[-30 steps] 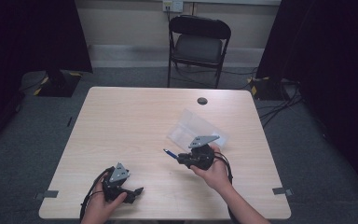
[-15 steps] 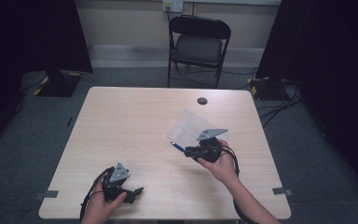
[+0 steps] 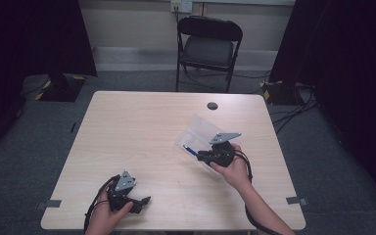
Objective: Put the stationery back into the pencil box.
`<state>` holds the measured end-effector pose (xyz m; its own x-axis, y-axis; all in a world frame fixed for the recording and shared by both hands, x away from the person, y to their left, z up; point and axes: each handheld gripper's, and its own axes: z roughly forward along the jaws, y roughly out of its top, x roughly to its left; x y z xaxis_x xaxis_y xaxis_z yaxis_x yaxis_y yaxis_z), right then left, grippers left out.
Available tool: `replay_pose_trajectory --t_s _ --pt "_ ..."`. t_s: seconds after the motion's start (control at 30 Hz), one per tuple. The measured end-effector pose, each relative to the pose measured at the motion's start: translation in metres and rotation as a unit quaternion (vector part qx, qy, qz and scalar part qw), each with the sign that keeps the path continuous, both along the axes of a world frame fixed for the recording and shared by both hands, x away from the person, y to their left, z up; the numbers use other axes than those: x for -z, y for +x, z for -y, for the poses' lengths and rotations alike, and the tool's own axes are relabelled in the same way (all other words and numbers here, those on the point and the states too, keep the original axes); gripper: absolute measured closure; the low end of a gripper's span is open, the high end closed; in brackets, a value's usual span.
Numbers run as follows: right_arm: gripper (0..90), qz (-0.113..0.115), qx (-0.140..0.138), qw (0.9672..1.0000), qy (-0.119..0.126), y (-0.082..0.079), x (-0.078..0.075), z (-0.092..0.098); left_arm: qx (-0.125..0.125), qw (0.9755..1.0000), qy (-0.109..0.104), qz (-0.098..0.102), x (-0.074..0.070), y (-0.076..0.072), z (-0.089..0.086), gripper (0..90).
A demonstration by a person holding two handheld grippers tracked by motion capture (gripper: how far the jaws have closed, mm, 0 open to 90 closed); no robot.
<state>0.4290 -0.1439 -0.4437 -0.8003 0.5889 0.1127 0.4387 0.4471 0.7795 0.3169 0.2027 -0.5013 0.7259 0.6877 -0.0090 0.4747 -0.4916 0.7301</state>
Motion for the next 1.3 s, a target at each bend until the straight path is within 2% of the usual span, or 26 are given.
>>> replay_pose_trajectory --t_s 0.2,0.27,0.63,1.3 --pt "79.9 0.003 0.007 1.0000 -0.006 0.006 0.000 0.003 -0.001 1.0000 -0.002 0.000 0.000 0.000 0.000 10.8" --pt "79.9 0.008 0.013 0.9998 -0.015 0.009 0.001 0.004 0.001 1.0000 0.000 0.000 0.000 0.000 0.000 10.8" --pt "79.9 0.007 0.024 0.9995 -0.021 0.019 0.008 0.010 0.000 1.0000 0.000 0.000 0.000 0.000 0.000 10.8" --pt "79.8 0.017 0.023 0.9991 -0.033 0.026 0.016 0.012 0.000 1.0000 0.001 0.000 0.000 0.000 0.000 10.8"
